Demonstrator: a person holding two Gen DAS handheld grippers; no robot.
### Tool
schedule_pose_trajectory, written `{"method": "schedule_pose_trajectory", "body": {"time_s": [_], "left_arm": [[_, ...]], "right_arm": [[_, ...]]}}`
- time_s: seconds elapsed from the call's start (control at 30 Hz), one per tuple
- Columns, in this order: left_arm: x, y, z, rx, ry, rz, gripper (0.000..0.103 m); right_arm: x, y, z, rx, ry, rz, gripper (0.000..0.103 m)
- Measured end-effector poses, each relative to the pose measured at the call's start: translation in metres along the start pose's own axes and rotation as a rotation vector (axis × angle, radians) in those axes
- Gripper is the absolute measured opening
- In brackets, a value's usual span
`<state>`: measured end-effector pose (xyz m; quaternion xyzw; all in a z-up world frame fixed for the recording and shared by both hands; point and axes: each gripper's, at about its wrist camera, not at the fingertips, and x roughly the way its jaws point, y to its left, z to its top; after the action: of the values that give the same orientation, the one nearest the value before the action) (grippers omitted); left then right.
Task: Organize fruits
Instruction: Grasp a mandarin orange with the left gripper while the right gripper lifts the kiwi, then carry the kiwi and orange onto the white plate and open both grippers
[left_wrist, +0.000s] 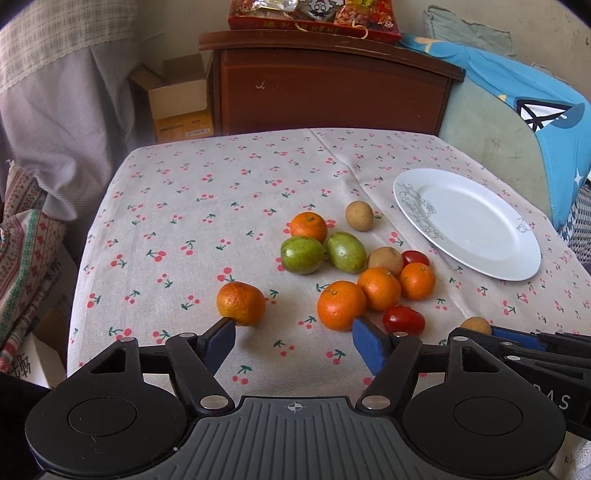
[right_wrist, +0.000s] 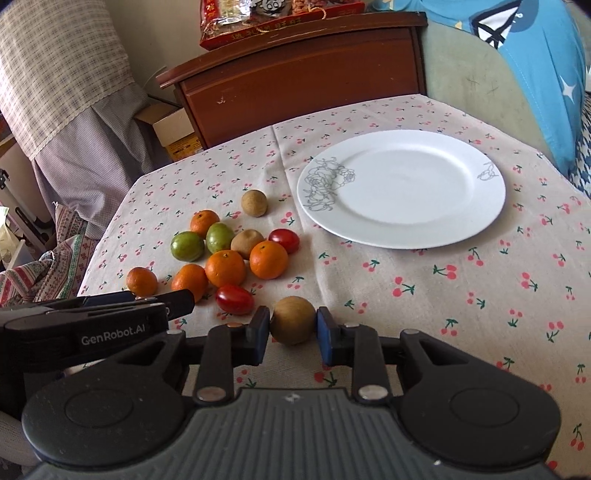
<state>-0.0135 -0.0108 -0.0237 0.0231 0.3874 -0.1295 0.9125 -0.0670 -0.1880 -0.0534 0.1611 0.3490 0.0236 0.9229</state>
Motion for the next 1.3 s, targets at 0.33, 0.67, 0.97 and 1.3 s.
{"method": "schedule_pose_trajectory", "body": {"time_s": [0.33, 0.67, 0.97, 1.3], "left_arm": [[0.014, -0.009, 0.003, 0.015, -0.014, -0.059, 0.058], [0.017, -0.016, 0.003, 0.054, -0.026, -0.063, 0.036], [0.010, -0.011, 0.003, 0.013, -0.035, -0.073, 0.027], [-0.019, -0.024, 0.031, -0.007, -0.136, -0.195, 0.027]], "right_arm": [[0.001, -0.004, 0.002, 0.025, 0.001, 0.005, 0.027], [0.001, -0.003, 0.001, 0.025, 0.003, 0.011, 0.027], [-0.002, -0.003, 0.003, 0.023, -0.010, 0.022, 0.027], [-0.037, -0.025, 0.037, 0.071, -0.206, -0.017, 0.027]]}}
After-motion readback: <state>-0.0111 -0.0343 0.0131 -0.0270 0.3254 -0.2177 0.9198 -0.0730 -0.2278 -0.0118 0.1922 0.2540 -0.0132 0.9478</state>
